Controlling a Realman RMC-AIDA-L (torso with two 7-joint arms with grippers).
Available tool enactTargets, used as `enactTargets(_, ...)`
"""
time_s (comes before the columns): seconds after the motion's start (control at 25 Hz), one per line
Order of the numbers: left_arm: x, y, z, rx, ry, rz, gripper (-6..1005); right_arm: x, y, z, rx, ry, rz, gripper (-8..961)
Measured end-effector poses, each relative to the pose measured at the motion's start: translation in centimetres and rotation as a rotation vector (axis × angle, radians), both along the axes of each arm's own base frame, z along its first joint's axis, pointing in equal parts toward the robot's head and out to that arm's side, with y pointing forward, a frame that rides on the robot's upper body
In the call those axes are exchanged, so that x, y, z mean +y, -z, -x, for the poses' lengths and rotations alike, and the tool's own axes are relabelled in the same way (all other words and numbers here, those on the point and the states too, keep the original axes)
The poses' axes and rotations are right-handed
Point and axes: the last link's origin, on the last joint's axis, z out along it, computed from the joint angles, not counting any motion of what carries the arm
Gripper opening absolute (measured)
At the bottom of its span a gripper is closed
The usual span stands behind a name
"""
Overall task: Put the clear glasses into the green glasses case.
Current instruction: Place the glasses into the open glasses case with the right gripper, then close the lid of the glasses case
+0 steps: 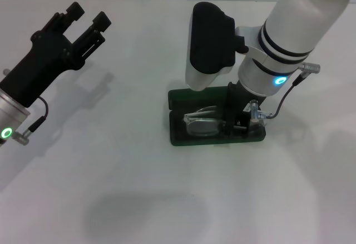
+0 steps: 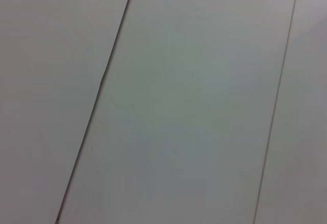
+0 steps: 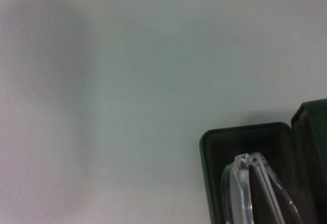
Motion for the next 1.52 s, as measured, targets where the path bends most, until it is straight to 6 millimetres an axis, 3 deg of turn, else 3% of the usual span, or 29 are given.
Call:
enactTargets(0.6,-0.1,0.1,0.1,-0.003,-0.007,-0.002,757,-0.1,0.5,0.4,-0.032,-0.044,0.002,130)
enactTargets(1.12,-0.1,0.1,0.1,-0.003,-0.006,-0.001,757,-0.1,0.2,0.8,-0.045,-0.071,-0.012,265)
enactTargets(1.52,-0.2,0.0,0.3,-0.004,-0.013,-0.003,757,-0.8,-0.7,1.9,-0.002,-0.124,-0.032,262)
